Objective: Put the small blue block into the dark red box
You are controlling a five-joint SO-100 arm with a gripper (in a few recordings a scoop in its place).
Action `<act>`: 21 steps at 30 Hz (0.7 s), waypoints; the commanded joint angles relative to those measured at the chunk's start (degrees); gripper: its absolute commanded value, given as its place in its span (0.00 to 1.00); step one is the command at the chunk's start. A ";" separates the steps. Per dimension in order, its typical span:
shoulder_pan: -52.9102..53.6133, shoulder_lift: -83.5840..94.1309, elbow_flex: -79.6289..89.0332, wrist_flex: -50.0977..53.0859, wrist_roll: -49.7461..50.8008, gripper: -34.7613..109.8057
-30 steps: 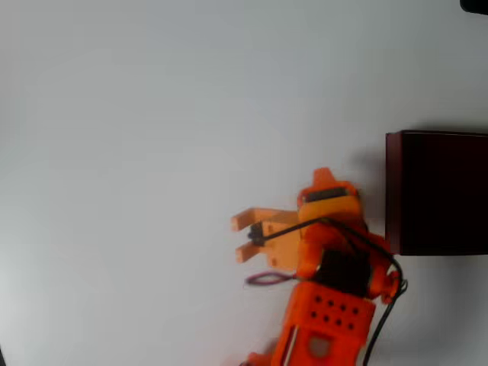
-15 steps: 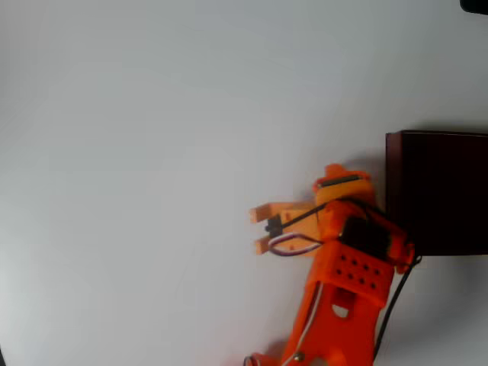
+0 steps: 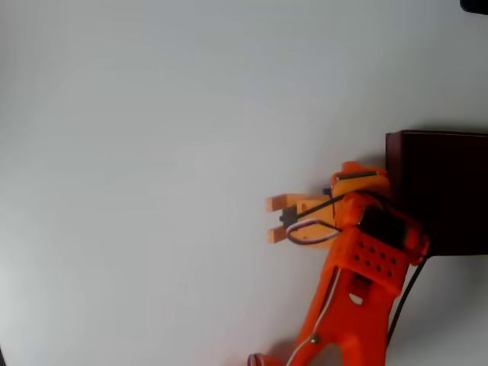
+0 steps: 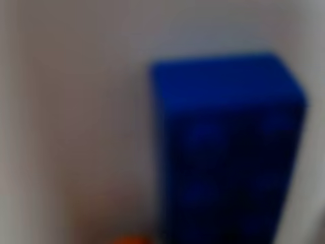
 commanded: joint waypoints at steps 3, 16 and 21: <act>1.41 2.90 1.58 0.35 0.18 0.38; 0.26 5.10 4.83 0.00 1.32 0.24; 0.79 4.75 4.31 0.00 2.46 0.24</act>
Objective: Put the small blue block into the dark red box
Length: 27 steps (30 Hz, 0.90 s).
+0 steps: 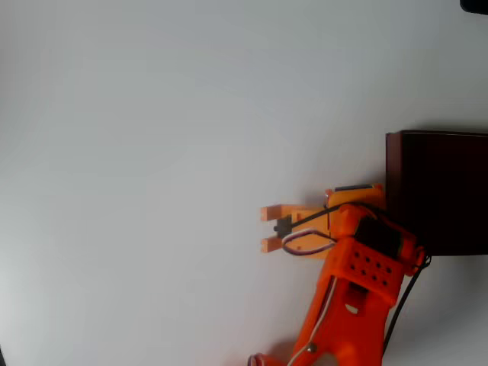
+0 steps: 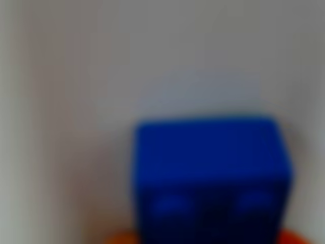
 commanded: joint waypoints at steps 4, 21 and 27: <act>0.26 3.96 -2.90 2.81 3.60 0.24; 14.50 7.12 -28.74 18.81 17.67 0.24; 16.70 -7.65 -35.77 16.96 21.18 0.25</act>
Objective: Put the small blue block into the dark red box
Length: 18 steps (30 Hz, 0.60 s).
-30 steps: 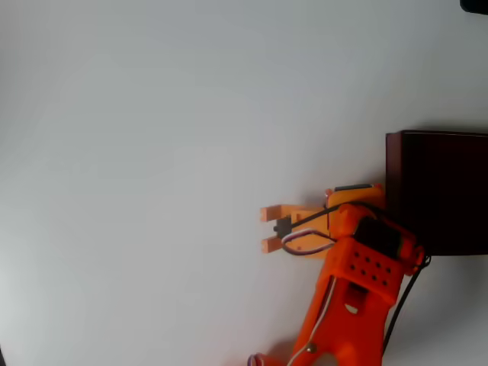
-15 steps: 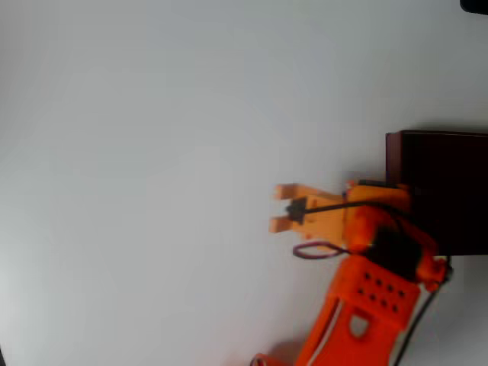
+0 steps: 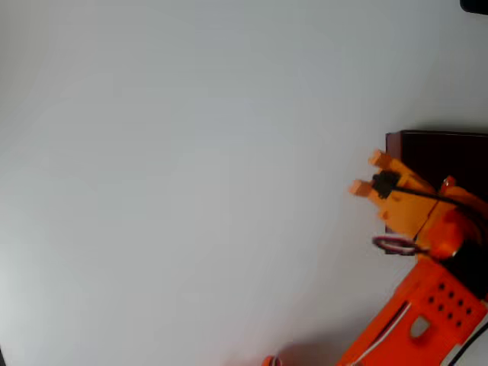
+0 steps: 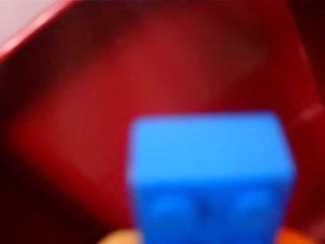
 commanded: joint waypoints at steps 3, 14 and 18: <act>3.16 -11.43 -8.44 0.35 1.76 0.35; 0.09 9.05 4.75 2.11 -1.93 0.38; -6.59 25.75 16.44 2.81 -1.05 0.38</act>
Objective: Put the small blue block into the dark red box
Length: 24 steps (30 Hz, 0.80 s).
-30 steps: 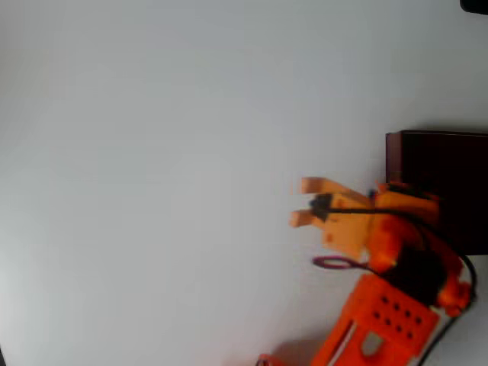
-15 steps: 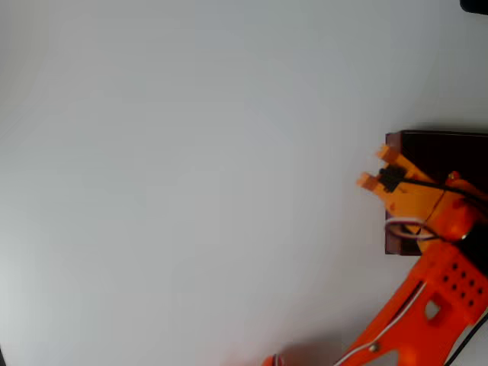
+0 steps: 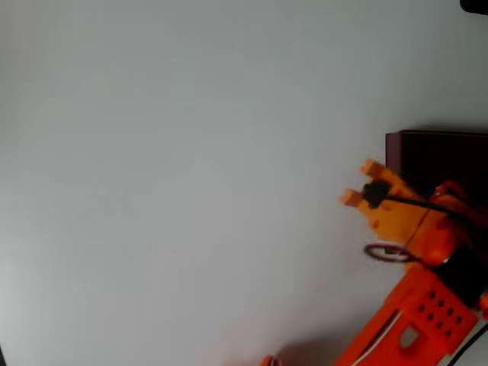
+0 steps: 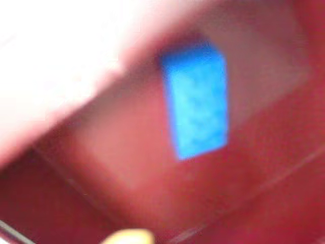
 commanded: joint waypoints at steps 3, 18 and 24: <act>-11.51 26.72 15.64 1.41 2.11 0.38; -52.73 62.31 43.95 4.22 7.56 0.31; -61.17 72.95 53.44 5.45 6.33 0.28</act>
